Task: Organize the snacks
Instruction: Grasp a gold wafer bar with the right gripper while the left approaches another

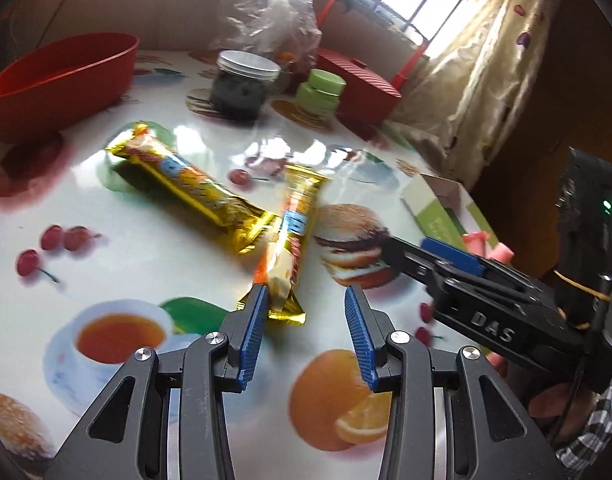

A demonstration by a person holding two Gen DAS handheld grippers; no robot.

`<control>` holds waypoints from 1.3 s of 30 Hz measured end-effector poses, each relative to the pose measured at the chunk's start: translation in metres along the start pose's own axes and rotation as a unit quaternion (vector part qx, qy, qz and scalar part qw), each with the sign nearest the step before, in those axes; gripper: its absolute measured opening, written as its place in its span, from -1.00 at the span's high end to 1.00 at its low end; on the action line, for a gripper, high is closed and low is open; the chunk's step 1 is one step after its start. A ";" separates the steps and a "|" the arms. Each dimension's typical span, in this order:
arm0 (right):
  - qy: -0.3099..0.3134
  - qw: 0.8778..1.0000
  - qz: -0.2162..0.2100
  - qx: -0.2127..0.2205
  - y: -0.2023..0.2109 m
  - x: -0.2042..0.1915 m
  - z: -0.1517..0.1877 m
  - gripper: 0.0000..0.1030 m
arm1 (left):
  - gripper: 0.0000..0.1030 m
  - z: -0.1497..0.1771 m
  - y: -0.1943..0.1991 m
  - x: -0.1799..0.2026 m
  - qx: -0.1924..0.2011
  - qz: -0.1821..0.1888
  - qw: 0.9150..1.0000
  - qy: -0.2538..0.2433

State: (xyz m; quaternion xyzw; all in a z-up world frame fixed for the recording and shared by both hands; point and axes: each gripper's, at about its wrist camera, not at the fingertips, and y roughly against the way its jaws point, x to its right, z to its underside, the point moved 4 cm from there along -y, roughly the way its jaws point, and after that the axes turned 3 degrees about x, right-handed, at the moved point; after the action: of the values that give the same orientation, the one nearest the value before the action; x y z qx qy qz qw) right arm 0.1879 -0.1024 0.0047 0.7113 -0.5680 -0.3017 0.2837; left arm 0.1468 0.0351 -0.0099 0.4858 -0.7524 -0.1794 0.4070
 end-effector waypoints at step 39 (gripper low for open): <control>0.063 0.997 -0.035 -0.023 -0.043 -0.055 -0.006 0.56 | 0.20 -0.043 0.021 -0.054 0.046 -0.127 0.989 0.058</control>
State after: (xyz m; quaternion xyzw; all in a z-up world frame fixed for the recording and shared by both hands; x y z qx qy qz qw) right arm 0.2103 -0.0394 -0.0174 0.7415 -0.5169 -0.2788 0.3244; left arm 0.1786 0.0980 0.0062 0.6053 -0.6669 -0.1669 0.4012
